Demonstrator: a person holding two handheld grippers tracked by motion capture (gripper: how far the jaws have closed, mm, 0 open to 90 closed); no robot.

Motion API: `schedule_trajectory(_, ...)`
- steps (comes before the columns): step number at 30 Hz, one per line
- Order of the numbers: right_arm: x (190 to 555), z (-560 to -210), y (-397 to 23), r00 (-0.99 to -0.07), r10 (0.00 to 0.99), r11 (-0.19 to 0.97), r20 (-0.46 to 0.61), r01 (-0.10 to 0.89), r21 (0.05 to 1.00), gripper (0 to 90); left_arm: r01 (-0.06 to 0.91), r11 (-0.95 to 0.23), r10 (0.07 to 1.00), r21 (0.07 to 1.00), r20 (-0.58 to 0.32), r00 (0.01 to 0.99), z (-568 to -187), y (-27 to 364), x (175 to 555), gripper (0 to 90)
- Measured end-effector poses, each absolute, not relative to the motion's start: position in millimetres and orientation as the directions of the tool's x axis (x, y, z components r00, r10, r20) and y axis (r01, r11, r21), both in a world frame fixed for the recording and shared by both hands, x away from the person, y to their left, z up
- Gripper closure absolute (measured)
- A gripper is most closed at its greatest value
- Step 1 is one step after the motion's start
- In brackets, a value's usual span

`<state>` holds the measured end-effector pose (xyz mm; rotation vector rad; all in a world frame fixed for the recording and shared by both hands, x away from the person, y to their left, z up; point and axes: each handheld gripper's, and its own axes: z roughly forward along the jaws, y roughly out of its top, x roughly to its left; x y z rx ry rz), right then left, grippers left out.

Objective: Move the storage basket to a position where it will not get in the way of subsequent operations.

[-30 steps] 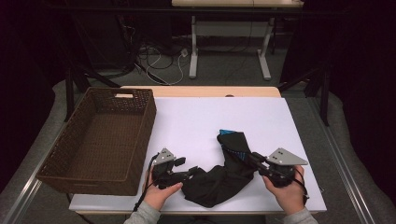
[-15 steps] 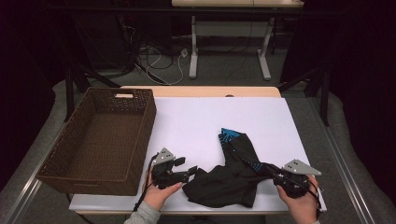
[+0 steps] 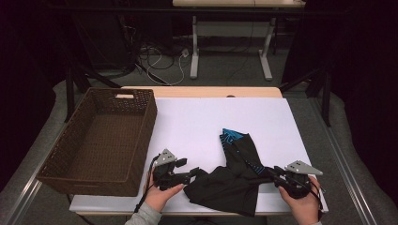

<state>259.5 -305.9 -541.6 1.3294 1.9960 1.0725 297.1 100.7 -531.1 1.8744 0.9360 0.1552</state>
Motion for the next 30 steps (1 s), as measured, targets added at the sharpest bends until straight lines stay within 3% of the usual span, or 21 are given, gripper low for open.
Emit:
schedule_trajectory(12, 270.7, -514.1, -271.4, -0.504, 0.863, 0.287, -0.033, 0.436, 0.853, 50.2, 0.536, -0.205, 0.666, 0.819, -0.284, 0.689, -532.3, 98.9, 296.7, 36.0)
schedule_trajectory(23, 298.0, -506.5, -209.5, -0.641, 0.768, 0.333, 0.011, 0.413, 0.848, 46.9, 0.533, -0.202, 0.664, 0.822, -0.285, 0.691, -531.9, 99.7, 296.6, 36.0)
schedule_trajectory(30, 306.0, -513.7, -185.2, -0.666, 0.743, 0.437, -0.071, 0.403, 0.804, 45.8, 0.533, -0.205, 0.661, 0.821, -0.285, 0.694, -531.8, 99.0, 295.9, 36.0)
